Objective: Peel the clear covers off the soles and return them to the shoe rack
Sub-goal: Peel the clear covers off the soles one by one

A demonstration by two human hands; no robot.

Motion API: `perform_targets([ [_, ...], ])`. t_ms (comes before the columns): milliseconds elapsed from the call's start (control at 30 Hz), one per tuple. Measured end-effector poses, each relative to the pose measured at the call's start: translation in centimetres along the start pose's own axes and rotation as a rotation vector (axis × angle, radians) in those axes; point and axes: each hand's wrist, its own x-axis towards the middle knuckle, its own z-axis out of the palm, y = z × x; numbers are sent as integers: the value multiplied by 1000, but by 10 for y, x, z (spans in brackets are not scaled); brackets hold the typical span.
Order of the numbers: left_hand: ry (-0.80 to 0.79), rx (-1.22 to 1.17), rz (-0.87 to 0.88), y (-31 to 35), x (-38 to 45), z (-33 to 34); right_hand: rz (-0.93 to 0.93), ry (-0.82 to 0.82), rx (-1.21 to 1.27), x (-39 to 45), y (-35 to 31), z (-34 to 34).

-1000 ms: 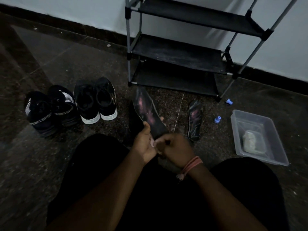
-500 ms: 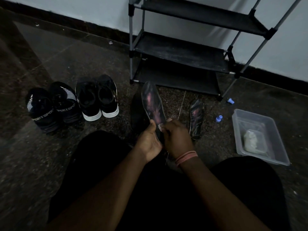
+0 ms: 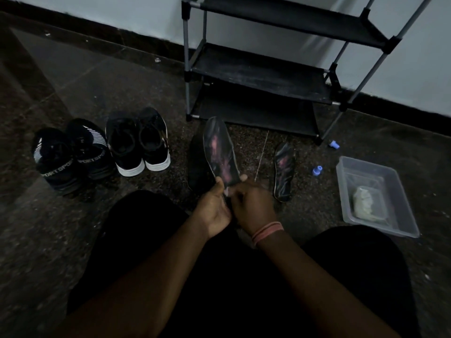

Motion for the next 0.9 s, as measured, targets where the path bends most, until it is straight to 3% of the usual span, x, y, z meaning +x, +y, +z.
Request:
perform_targets([
  [100,10,51,-18,0,0,-1,27,-83,65,-7,-3,2],
  [267,-29,95,-16,-12,-2,10,120,219,32,11,5,-10],
  [467,-22,22,36,-6,-4,8,17,-46,56,-5,-2,-9],
  [633,-35,24,28,-14,-3,11,99,195,56,13,5,-13],
  [800,-23,13,40,-7,-6,8,11,3,38,2,-2,-6],
  [900,-37,50,36,-10,-6,13,71,111,106,11,4,-17],
])
